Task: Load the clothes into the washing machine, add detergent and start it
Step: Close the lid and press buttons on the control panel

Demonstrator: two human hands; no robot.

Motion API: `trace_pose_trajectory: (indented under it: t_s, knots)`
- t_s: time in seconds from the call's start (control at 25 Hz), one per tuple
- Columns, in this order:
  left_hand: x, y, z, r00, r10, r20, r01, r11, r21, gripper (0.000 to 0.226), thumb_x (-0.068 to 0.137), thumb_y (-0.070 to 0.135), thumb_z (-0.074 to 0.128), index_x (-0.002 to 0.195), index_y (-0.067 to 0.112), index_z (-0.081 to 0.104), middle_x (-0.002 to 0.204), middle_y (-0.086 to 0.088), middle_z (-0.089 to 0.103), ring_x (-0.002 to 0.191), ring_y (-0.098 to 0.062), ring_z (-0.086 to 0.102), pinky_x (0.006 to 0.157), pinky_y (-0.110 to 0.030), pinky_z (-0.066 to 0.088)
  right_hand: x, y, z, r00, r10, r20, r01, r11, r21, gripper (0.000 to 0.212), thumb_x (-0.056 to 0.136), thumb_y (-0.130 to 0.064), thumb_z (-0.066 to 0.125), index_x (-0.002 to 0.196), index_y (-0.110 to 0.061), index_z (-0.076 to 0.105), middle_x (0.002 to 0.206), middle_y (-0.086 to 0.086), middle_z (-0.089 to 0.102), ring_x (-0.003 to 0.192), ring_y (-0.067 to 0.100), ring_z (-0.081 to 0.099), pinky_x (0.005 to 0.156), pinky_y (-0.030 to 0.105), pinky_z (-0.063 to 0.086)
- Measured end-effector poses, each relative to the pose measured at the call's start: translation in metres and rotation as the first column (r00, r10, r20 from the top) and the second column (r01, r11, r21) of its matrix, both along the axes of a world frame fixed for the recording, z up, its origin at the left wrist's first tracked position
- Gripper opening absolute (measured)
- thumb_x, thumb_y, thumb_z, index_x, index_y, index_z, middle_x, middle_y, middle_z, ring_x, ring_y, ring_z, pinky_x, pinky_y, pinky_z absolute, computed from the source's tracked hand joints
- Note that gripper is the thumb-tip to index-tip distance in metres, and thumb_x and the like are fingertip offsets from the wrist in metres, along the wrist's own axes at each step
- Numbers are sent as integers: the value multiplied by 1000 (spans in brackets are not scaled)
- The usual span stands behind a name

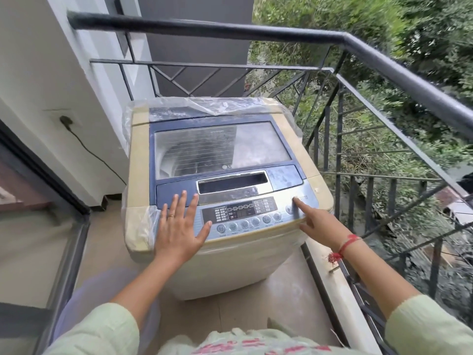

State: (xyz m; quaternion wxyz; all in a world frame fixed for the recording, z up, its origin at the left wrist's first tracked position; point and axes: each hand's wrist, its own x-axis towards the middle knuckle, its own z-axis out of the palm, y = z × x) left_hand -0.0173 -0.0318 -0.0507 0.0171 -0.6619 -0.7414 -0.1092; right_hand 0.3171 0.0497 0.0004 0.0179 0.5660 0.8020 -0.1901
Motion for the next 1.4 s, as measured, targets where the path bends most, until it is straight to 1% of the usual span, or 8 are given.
trace_pose_trajectory:
  t_s: [0.2,0.44,0.68,0.92,1.04,1.24,1.32,1.4]
  knots:
    - [0,1,0,1000,2,-13,-2,1000,13,76,86,65,23,148,21,25,153,-12,26,142,-29,24,115,-47,16,2,7,5,1000,20,23,-20,1000,0,66,91,-21,55,148,-29,22,59,-6,52,57,11,49,58,26,40]
    - [0,2,-3,1000,21,-18,-20,999,27,76,85,65,23,148,21,26,154,-11,26,142,-29,23,115,-46,15,-2,22,13,977,-14,211,-4,996,84,59,85,-29,64,137,-41,40,83,-10,60,81,13,58,62,24,39]
    - [2,2,-3,1000,19,-10,-19,1000,21,76,85,64,25,147,20,27,153,-12,25,142,-30,23,115,-48,16,-12,31,25,931,22,365,-58,995,86,59,81,-31,69,134,-41,45,93,-8,64,84,16,63,59,23,41]
    - [2,1,-1,1000,19,-4,-19,1000,7,77,85,65,19,148,21,24,155,-11,22,143,-29,19,116,-47,13,-10,26,25,971,-28,238,15,998,54,60,80,-29,70,133,-42,47,95,-6,65,86,17,63,64,25,46]
    - [2,1,0,1000,13,9,-13,1000,9,77,85,65,19,148,22,23,155,-11,21,144,-29,18,116,-47,12,0,9,14,969,-132,210,92,978,187,53,84,-40,64,133,-42,45,94,-3,66,84,19,64,57,25,42]
    - [1,1,-1,1000,24,4,-24,1000,-4,79,84,67,15,149,23,18,157,-10,16,145,-27,13,117,-45,7,17,-45,-23,942,-324,-87,335,887,317,48,91,-45,50,133,-21,44,59,-5,56,59,21,59,46,26,32]
    - [2,1,-1,1000,24,5,-24,1000,-5,79,84,66,15,149,23,17,157,-10,15,145,-27,12,117,-45,6,-3,-62,-27,936,-272,-224,324,913,247,52,91,-36,55,138,-17,42,51,-9,49,53,17,53,44,28,32]
    - [2,1,0,1000,24,7,-24,1000,-18,80,83,66,14,150,23,16,157,-10,14,145,-27,11,117,-45,6,-37,-82,-29,968,-89,-233,129,978,164,58,91,-34,56,143,-20,35,57,-7,55,61,20,58,51,33,43]
